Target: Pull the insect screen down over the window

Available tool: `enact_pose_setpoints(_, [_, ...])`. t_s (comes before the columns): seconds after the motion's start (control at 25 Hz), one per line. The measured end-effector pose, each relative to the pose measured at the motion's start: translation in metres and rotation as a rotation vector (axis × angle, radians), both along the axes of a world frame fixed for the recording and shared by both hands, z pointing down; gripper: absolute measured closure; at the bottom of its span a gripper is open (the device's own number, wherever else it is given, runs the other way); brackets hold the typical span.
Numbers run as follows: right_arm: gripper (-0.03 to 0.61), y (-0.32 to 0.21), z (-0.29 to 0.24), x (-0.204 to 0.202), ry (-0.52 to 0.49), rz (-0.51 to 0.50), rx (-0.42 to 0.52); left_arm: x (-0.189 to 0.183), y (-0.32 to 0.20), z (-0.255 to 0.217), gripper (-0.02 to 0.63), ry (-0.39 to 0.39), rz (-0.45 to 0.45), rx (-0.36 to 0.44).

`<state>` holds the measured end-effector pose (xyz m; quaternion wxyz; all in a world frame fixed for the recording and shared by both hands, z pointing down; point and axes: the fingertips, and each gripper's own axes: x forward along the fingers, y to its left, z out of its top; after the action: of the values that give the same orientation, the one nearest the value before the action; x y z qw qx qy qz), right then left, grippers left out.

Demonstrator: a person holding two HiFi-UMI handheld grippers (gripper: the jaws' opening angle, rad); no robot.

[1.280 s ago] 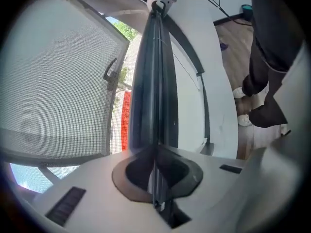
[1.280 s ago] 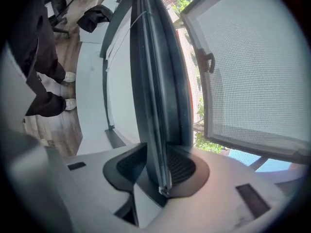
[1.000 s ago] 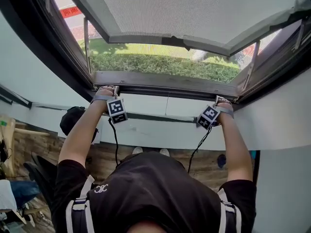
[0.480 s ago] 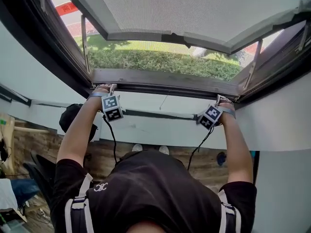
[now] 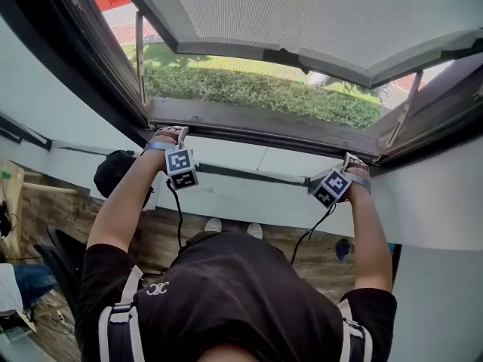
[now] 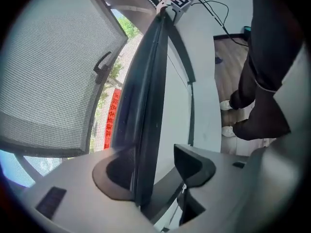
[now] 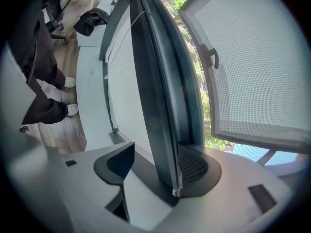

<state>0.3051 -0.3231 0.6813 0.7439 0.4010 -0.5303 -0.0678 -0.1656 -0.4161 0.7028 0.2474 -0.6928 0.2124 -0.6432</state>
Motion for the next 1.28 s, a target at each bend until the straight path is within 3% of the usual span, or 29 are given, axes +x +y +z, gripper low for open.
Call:
enact_pose_setpoints(0.16, [0.250,-0.004,0.010,0.007,0.019,0.015,0.038,0.005,0.000,0.003,0.304,0.020,-0.023,0.061])
enact_pose_setpoints(0.28, [0.164,0.001,0.025,0.012,0.051,0.030,0.044,0.011,-0.002,-0.001,0.290,0.049,-0.035,0.095])
enact_pose_setpoints(0.44, [0.073,-0.006,0.035,0.014,0.052,0.050,0.180,0.011,-0.005,-0.002,0.290,0.064,-0.039,0.122])
enact_pose_setpoints(0.6, [0.083,-0.011,0.025,0.007,-0.036,0.112,0.266,0.011,-0.009,-0.013,0.364,0.077,-0.054,0.168])
enact_pose_setpoints(0.88, [0.107,-0.010,0.018,0.012,0.024,0.065,0.288,0.009,-0.007,-0.010,0.320,0.058,-0.066,0.206])
enact_pose_setpoints(1.08, [0.109,-0.007,0.016,0.011,0.004,0.054,0.302,0.007,-0.007,-0.013,0.318,0.059,-0.078,0.218])
enact_pose_setpoints(1.16, [0.156,-0.012,0.003,0.006,-0.038,0.036,0.377,0.004,-0.006,-0.019,0.327,0.088,-0.089,0.229])
enact_pose_setpoints(1.24, [0.363,-0.014,-0.015,-0.003,-0.110,0.027,0.459,0.004,-0.003,-0.026,0.355,0.135,-0.105,0.235])
enact_pose_setpoints(1.28, [0.425,-0.014,-0.022,-0.009,-0.162,0.040,0.488,0.004,-0.001,-0.032,0.380,0.177,-0.122,0.235])
